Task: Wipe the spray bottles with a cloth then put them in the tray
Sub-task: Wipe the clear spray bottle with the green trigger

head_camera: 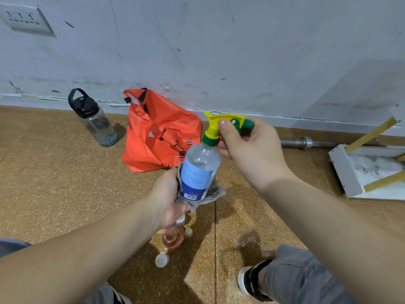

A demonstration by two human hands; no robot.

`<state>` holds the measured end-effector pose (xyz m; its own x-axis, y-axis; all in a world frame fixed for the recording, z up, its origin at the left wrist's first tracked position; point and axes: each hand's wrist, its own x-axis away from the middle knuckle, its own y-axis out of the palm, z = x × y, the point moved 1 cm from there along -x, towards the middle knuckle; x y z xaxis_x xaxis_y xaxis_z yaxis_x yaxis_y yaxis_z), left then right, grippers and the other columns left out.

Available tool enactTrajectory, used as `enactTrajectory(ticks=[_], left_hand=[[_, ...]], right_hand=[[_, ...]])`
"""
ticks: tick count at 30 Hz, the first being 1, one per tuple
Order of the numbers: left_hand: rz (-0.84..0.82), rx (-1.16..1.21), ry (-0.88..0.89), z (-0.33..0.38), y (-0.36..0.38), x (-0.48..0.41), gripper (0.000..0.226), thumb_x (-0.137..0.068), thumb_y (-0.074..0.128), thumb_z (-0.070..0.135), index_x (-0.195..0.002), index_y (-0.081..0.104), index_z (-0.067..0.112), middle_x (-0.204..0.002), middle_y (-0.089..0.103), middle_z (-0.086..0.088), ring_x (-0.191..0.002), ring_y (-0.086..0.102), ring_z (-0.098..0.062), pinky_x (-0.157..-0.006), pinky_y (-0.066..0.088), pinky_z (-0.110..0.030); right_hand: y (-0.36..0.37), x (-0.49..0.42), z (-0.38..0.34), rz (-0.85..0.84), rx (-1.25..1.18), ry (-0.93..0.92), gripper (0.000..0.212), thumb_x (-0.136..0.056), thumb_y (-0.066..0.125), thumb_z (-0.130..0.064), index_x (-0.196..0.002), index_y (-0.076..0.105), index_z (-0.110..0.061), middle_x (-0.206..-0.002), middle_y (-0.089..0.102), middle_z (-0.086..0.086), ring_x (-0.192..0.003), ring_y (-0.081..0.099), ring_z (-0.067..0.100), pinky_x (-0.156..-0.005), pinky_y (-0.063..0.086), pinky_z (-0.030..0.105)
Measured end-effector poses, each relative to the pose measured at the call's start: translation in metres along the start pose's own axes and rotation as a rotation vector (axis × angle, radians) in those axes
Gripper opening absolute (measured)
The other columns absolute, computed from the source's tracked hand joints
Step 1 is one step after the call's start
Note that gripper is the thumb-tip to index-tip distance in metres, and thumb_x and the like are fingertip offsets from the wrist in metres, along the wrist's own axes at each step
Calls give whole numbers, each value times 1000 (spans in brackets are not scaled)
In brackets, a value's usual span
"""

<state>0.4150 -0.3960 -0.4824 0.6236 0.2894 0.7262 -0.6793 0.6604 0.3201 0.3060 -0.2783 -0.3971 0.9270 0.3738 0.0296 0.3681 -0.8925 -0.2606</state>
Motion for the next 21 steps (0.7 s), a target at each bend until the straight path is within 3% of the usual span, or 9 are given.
enactTrajectory(ticks=[3, 5, 7, 10, 14, 15, 17, 19, 21], left_hand=[[157, -126, 59, -3, 2, -1, 37, -100, 48, 29, -110, 74, 4, -105, 77, -21, -83, 69, -27, -73, 51, -39], [183, -156, 94, -6, 10, 4, 47, -95, 52, 47, -125, 70, 17, -118, 76, -7, -99, 72, -24, -91, 55, -42], [194, -214, 174, -7, 23, 16, 49, -101, 48, 50, -137, 60, 19, -134, 69, -6, -120, 67, -25, -110, 48, -47], [117, -401, 302, -11, 38, 40, 34, -110, 44, 39, -135, 58, 22, -132, 66, 0, -121, 63, -20, -109, 47, -39], [30, -417, 279, -10, 34, 50, 27, -106, 55, 37, -119, 66, 16, -113, 77, -8, -104, 73, -25, -87, 61, -33], [26, -387, 253, -6, 30, 49, 32, -101, 60, 41, -120, 67, 16, -112, 78, -7, -101, 75, -23, -89, 61, -33], [32, -367, 174, -3, 23, 40, 45, -86, 65, 51, -118, 71, 21, -109, 79, -5, -105, 74, -27, -105, 53, -49], [41, -383, 101, -9, 17, 27, 44, -81, 63, 50, -110, 72, 18, -102, 80, -8, -104, 74, -32, -107, 50, -56], [29, -430, 50, -15, 23, 24, 41, -83, 63, 48, -107, 72, 16, -103, 79, -11, -105, 72, -34, -107, 50, -57]], right_hand=[[4, 8, 6, -39, 83, 27, 48, -76, 70, -60, -87, 64, -13, -85, 74, 16, -84, 74, 36, -76, 61, 56], [4, 16, 12, -50, 130, 32, 42, -87, 71, -51, -85, 57, -11, -82, 72, 17, -77, 74, 28, -69, 61, 45], [4, 26, 15, -43, 211, 18, 37, -94, 69, -41, -82, 52, -11, -69, 62, 8, -54, 58, 6, -49, 44, 20], [3, 29, 22, -15, 295, 30, 34, -96, 69, -34, -77, 49, -15, -64, 50, -3, -50, 46, 5, -47, 36, 13], [-14, 14, 34, 75, 337, 99, 33, -96, 69, -35, -75, 52, -17, -68, 56, -1, -58, 49, 10, -47, 34, 16], [-21, 14, 38, 90, 342, 115, 34, -96, 69, -37, -74, 52, -18, -69, 56, -1, -61, 51, 13, -50, 33, 20], [-34, 18, 52, 102, 405, 136, 35, -96, 67, -42, -77, 52, -18, -70, 56, -2, -64, 52, 17, -54, 33, 30], [-45, 23, 68, 89, 527, 177, 38, -96, 64, -49, -79, 51, -17, -70, 57, -1, -65, 53, 20, -55, 33, 32], [-55, 22, 89, 102, 543, 261, 40, -95, 64, -51, -79, 51, -17, -69, 63, 3, -65, 61, 24, -58, 44, 36]])
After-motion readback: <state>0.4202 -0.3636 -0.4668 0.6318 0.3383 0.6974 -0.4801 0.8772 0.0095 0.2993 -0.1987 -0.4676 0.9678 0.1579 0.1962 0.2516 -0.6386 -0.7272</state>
